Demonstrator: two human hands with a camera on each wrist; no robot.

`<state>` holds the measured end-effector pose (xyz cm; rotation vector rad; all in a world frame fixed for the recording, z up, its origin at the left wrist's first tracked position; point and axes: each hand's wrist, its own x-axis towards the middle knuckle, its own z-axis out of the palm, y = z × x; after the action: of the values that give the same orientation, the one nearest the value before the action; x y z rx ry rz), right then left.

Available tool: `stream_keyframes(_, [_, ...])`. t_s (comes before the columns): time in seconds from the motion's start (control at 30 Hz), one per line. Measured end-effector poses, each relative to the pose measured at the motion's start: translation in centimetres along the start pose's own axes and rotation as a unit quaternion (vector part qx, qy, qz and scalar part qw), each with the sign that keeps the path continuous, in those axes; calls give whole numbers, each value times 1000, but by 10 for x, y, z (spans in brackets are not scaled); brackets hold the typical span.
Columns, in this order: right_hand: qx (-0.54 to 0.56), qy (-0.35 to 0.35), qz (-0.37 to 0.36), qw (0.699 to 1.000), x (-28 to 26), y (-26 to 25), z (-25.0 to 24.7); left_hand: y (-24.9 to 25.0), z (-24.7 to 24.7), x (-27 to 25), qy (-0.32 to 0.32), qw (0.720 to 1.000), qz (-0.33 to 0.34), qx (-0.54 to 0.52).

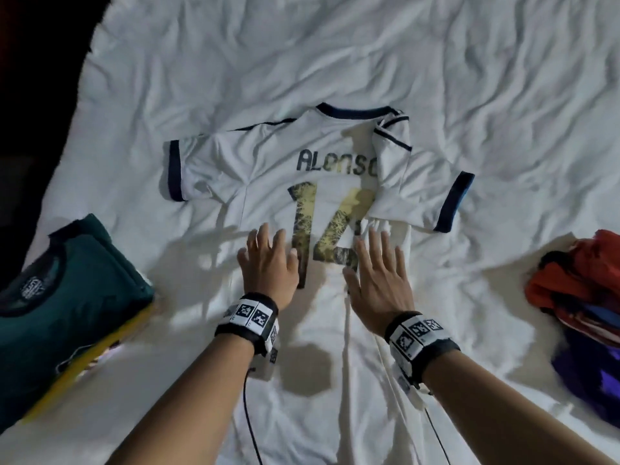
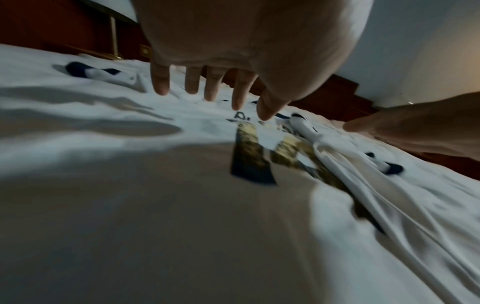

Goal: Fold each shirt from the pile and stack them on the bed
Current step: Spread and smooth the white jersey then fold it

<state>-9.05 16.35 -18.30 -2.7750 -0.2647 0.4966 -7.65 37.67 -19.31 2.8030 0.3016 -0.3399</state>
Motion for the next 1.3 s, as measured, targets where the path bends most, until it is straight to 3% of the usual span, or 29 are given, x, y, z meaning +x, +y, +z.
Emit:
stream_keyframes(0.2, [-23, 0, -55, 998, 122, -61, -27, -41, -30, 74, 8, 990, -137, -20])
stream_keyframes(0.33, [-62, 20, -73, 995, 204, -104, -42, -61, -37, 105, 4, 957, -283, -59])
stream_keyframes(0.43, [-47, -8, -82, 995, 259, -129, -44, -69, -31, 115, -12, 947, -310, -86])
stream_keyframes(0.6, [20, -60, -16, 998, 322, -157, -35, -70, -16, 117, -6, 957, -278, -83])
stream_keyframes(0.77, [35, -29, 18, 999, 351, -165, -27, -73, -8, 116, 37, 961, -255, -99])
stream_keyframes(1.0, [49, -21, 25, 998, 343, -164, -50, -62, -11, 92, 201, 948, -159, -192])
stream_keyframes(1.17, [-9, 14, 0, 1000, 320, -141, -97, -26, -19, 71, 235, 949, -79, -194])
stream_keyframes(1.3, [-60, 10, 9, 998, 308, -121, -132, 12, -14, 59, 197, 965, -12, -172])
